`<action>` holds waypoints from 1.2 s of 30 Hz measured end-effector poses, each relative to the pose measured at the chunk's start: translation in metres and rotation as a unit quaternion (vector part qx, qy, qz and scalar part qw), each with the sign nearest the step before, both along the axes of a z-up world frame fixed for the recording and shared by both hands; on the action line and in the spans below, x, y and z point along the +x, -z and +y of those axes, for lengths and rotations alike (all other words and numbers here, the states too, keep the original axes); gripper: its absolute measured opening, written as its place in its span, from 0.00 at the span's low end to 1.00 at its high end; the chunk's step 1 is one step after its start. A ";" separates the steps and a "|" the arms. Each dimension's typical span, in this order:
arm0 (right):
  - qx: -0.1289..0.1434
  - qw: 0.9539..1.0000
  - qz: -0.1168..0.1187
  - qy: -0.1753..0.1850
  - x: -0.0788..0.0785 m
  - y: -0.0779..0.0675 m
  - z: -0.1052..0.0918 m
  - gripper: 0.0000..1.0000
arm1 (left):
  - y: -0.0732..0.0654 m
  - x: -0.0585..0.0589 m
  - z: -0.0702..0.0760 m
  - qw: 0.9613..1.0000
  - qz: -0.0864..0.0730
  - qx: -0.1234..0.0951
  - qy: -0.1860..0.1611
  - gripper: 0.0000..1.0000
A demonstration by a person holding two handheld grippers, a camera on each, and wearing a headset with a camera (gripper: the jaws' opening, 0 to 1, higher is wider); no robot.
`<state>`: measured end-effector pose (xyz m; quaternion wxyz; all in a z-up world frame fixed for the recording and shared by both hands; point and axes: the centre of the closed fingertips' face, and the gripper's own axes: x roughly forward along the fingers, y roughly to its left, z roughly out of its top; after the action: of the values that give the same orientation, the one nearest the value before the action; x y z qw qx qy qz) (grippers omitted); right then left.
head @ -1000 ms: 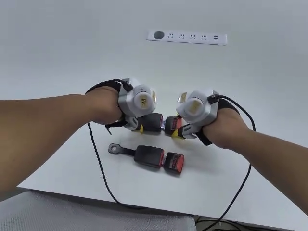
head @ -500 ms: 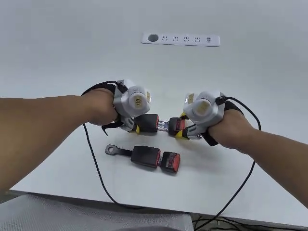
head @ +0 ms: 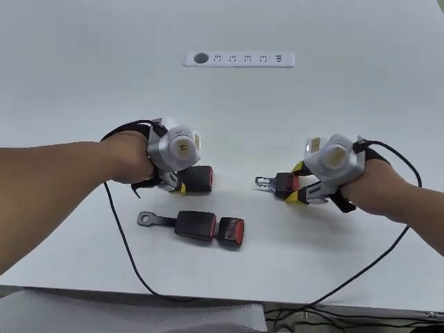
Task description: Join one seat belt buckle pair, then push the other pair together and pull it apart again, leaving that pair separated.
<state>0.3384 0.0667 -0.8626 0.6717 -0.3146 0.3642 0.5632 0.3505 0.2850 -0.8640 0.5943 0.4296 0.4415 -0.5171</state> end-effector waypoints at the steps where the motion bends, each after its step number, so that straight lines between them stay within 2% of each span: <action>1: 0.000 1.000 0.002 0.003 -0.001 0.000 -0.004 0.35 | 0.000 0.000 0.000 1.000 0.000 0.001 0.000 0.31; 12: -0.032 0.999 0.005 -0.011 -0.014 -0.006 -0.039 0.36 | 0.000 -0.001 -0.001 1.000 -0.003 0.008 0.011 0.31; 16: -0.038 0.999 0.009 -0.010 -0.015 -0.007 -0.044 0.36 | -0.002 -0.002 -0.001 1.000 -0.006 0.011 0.004 0.32; 18: -0.047 0.999 0.009 -0.017 -0.015 -0.007 -0.043 0.36 | -0.004 -0.003 -0.001 1.000 -0.016 0.008 0.018 0.32; 22: -0.066 0.998 0.011 -0.016 -0.015 -0.007 -0.042 0.37 | -0.006 -0.003 -0.003 1.000 -0.022 0.005 0.013 0.32; 23: -0.069 0.998 0.015 -0.006 -0.013 -0.007 -0.044 0.39 | -0.008 -0.003 -0.004 1.000 -0.027 0.003 0.016 0.32; 26: -0.067 0.998 0.013 -0.009 -0.013 -0.007 -0.045 0.41 | -0.009 -0.003 -0.005 0.999 -0.037 -0.012 0.025 0.34; 28: -0.071 0.997 0.012 0.000 -0.011 -0.006 -0.047 0.44 | -0.010 -0.005 -0.007 0.999 -0.035 -0.022 0.018 0.42; 30: -0.079 0.997 0.006 0.008 -0.009 -0.007 -0.048 0.52 | -0.014 -0.010 -0.008 0.998 -0.049 -0.033 0.022 0.48; 32: -0.082 0.995 0.019 0.052 -0.010 -0.006 -0.052 0.55 | -0.017 -0.009 -0.002 0.998 -0.054 -0.037 -0.001 0.47; 34: -0.056 0.997 0.005 0.049 -0.009 -0.014 -0.047 0.56 | -0.025 -0.008 0.002 0.996 -0.068 -0.051 -0.016 0.48; 36: -0.050 0.997 -0.004 0.059 -0.014 -0.023 -0.047 0.57 | -0.037 -0.008 0.005 0.993 -0.086 -0.065 -0.043 0.51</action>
<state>0.3247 0.0194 -0.8400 0.6885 -0.3279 0.4076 0.5023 0.3426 0.2903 -0.8273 0.6780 0.4136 0.3723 -0.4802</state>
